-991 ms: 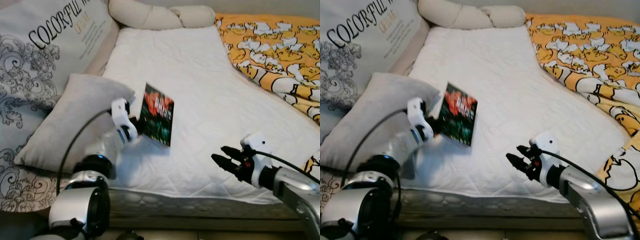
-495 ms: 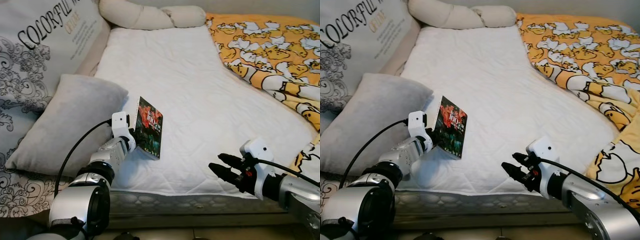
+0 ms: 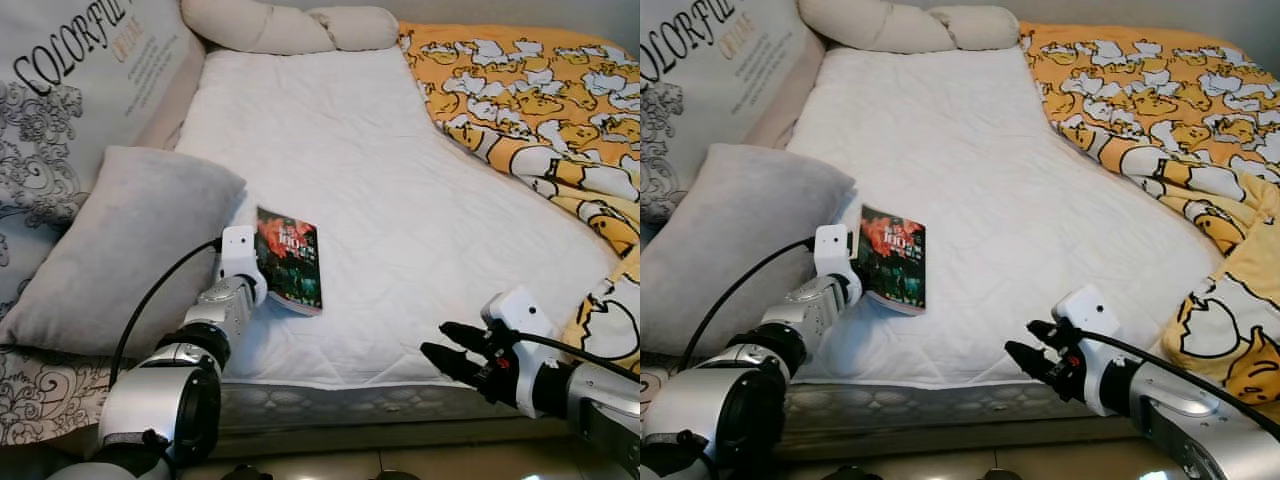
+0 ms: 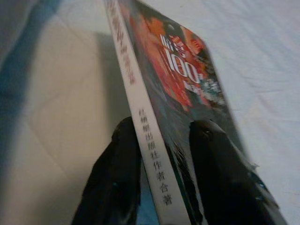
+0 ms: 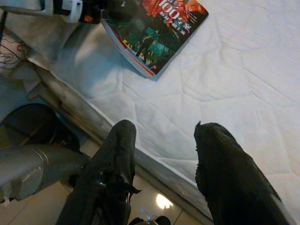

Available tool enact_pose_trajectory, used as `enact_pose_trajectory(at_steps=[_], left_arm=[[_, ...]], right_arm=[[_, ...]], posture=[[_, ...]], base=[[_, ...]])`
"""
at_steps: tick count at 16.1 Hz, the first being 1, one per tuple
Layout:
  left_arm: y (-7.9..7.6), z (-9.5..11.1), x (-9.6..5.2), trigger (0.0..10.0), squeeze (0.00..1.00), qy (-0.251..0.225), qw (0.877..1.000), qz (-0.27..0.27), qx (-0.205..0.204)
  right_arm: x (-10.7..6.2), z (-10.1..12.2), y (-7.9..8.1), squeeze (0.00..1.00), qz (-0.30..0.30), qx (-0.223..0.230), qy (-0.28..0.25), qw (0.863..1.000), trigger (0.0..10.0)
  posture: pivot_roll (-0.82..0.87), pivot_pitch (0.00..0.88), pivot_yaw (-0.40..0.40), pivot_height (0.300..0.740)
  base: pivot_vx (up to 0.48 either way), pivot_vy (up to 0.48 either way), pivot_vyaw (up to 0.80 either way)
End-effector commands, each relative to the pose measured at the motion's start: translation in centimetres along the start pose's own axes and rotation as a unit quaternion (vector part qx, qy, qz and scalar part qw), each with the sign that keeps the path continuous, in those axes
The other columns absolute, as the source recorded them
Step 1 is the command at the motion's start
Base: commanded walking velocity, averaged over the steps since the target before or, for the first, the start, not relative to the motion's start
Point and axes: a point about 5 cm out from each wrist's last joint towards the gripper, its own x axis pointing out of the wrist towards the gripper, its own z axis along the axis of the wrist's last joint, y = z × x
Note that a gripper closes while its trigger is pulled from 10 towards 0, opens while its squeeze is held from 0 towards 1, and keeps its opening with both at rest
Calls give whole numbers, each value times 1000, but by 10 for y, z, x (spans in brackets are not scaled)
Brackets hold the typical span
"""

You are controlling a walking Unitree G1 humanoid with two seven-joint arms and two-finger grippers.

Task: Clean up the room

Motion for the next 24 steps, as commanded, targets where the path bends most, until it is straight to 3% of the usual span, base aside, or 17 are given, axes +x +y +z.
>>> enact_pose_trajectory(at_steps=[1, 2, 5, 6, 7, 8, 9, 10, 11, 12, 13, 15, 17, 19, 21, 24], left_arm=[[3, 2, 0, 10000, 863, -6, 999, 10, 31], [7, 3, -1, 10000, 0, -8, 998, 19, 67], [18, 10, -3, 10000, 0, -17, 982, 39, 185], [20, 11, -3, 10000, 0, -17, 977, 43, 206], [24, 11, -4, 10000, 0, -14, 970, 56, 235], [34, 13, -6, 10000, 0, -11, 955, 83, 283], [36, 15, -7, 10000, 0, -13, 953, 85, 289], [35, 20, -6, 10000, 0, -24, 963, 65, 259], [30, 27, -6, 10000, 1000, -39, 972, 37, 230], [25, 32, -5, 10000, 1000, -53, 979, 10, 198], [17, 42, -5, 10000, 1000, -82, 985, -35, 146], [13, 50, -9, 10000, 1000, -120, 985, -73, 96], [10, 49, -15, 10000, 1000, -138, 982, -94, 85], [10, 35, -42, 10000, 1000, -173, 974, -81, 120], [13, 18, -60, 10000, 1000, -165, 980, -54, 100], [20, 8, -73, 10000, 1000, -163, 981, -22, 105]], right_arm=[[-4, 3, -2, 0, -10, -5, -2, 1000, 10000], [-3, 4, -2, 0, -10, -4, -2, 1000, 10000], [-2, 4, 0, 0, -7, -3, 3, 1000, 10000], [-1, 3, 0, 0, -6, -3, 4, 1000, 10000], [1, 4, 0, 0, -6, -3, 4, 1000, 10000], [6, 6, -1, 0, -1, -2, -1, 1000, 10000], [9, 7, -1, 0, 0, 0, -5, 1000, 10000], [15, 8, -3, 0, -1, 4, -11, 1000, 10000], [19, 8, -6, 0, -10, 8, -19, 1000, 10000], [23, 8, -8, 0, -20, 15, -26, 999, 10000], [32, 8, -16, 1000, -53, 35, -46, 997, 10000], [43, 8, -23, 1000, -81, 51, -67, 993, 10000], [47, 8, -27, 1000, -94, 46, -76, 992, 10000], [53, 10, -34, 1000, -124, 48, -102, 986, 10000], [59, 5, -36, 1000, -144, 55, -109, 982, 10000], [62, 1, -39, 1000, -155, 57, -109, 980, 10000]], posture=[[-331, 39, -14, 740], [-331, 38, -15, 740], [-317, 22, -21, 740], [-317, 22, -21, 740], [-309, 9, -18, 740], [-292, 0, -18, 740], [-280, 0, -16, 740], [-248, 0, -12, 740], [-223, 0, -9, 740], [-197, 0, -7, 740], [-155, 0, 3, 740], [-106, 0, 19, 740], [-91, 0, 21, 740], [-54, 0, 23, 740], [-25, 0, 10, 740], [-7, 0, -5, 740]], base=[[0, 0, 0], [0, 0, 0], [0, 0, 0], [0, 0, 0], [0, 0, 0], [0, 0, 0], [0, 0, 0], [0, 0, 0], [0, 0, 0], [0, 0, 0], [0, 0, 0], [0, 0, 0], [0, 0, 0], [0, 0, 0], [0, -452, 0], [0, -480, 0]])
